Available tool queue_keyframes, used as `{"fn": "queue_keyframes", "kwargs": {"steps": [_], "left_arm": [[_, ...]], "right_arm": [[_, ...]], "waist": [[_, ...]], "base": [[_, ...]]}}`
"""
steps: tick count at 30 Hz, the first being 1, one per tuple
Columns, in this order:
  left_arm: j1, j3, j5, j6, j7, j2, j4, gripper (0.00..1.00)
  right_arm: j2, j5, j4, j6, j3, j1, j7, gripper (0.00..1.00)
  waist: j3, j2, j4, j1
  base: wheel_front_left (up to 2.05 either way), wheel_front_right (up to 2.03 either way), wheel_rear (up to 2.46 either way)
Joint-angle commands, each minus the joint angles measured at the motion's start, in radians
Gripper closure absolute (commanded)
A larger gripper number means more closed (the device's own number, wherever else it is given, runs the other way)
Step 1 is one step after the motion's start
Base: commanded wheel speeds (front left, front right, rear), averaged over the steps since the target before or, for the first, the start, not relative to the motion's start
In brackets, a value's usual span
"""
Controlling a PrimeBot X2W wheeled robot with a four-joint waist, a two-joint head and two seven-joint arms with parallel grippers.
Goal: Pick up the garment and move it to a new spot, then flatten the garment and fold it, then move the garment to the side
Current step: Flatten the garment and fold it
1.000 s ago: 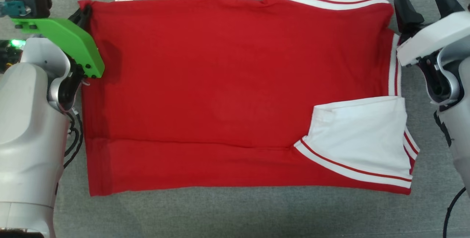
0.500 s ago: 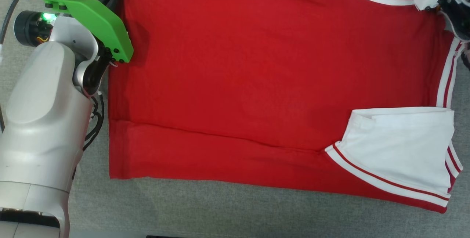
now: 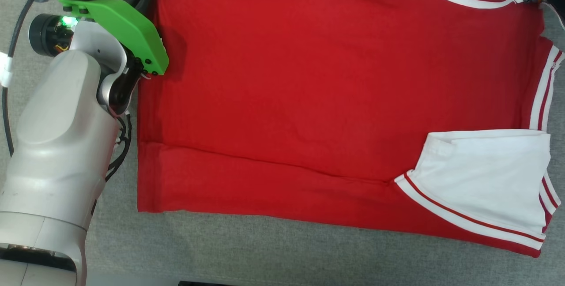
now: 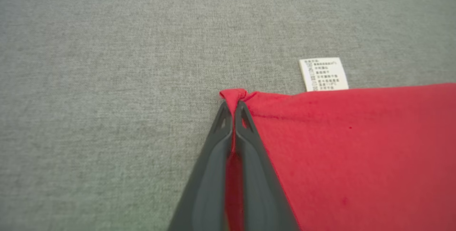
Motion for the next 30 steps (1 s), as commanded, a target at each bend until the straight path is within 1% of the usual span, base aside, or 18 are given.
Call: {"fn": "queue_keyframes", "kwargs": {"steps": [1, 5, 10, 16, 22, 25, 28, 30], "left_arm": [[0.036, -0.016, -0.008, 0.003, -0.001, 0.001, 0.027, 1.00], [0.041, -0.016, -0.021, 0.003, -0.066, 0.026, 0.012, 1.00], [0.046, -0.014, -0.021, 0.003, -0.126, 0.066, -0.031, 1.00], [0.092, -0.010, -0.043, 0.004, -0.099, 0.122, -0.105, 1.00], [0.218, 0.009, -0.078, 0.042, -0.068, 0.172, -0.241, 1.00], [0.309, 0.023, -0.092, 0.078, -0.064, 0.200, -0.326, 1.00], [0.400, 0.042, -0.117, 0.112, -0.057, 0.223, -0.396, 1.00], [0.461, 0.058, -0.135, 0.136, -0.058, 0.239, -0.448, 1.00]], "right_arm": [[-0.019, 0.015, -0.013, 0.000, 0.011, 0.012, -0.025, 1.00], [-0.054, 0.050, -0.066, 0.000, 0.041, 0.050, -0.114, 1.00], [-0.114, 0.093, -0.157, 0.000, 0.067, 0.112, -0.221, 1.00], [-0.168, 0.136, -0.261, 0.000, 0.080, 0.187, -0.291, 1.00], [-0.192, 0.178, -0.380, 0.000, 0.076, 0.317, -0.349, 1.00], [-0.206, 0.187, -0.460, 0.000, 0.074, 0.421, -0.386, 1.00], [-0.212, 0.186, -0.512, 0.000, 0.064, 0.532, -0.417, 1.00], [-0.195, 0.201, -0.539, 0.000, 0.045, 0.611, -0.440, 1.00]], "waist": [[-0.013, 0.0000, -0.003, 0.0000], [-0.048, 0.0000, -0.017, 0.0000], [-0.101, 0.0000, -0.043, 0.0000], [-0.156, 0.0000, -0.074, 0.0000], [-0.192, 0.0000, -0.102, 0.0000], [-0.201, 0.0000, -0.114, 0.0000], [-0.208, 0.0000, -0.124, 0.0000], [-0.213, 0.0000, -0.132, 0.0000]], "base": [[0.00, 0.00, 0.00], [0.00, 0.00, 0.00], [0.00, 0.00, 0.00], [0.00, 0.00, 0.00], [0.00, 0.00, 0.00], [0.00, 0.00, 0.00], [0.00, 0.00, 0.00], [0.00, 0.00, 0.00]]}}
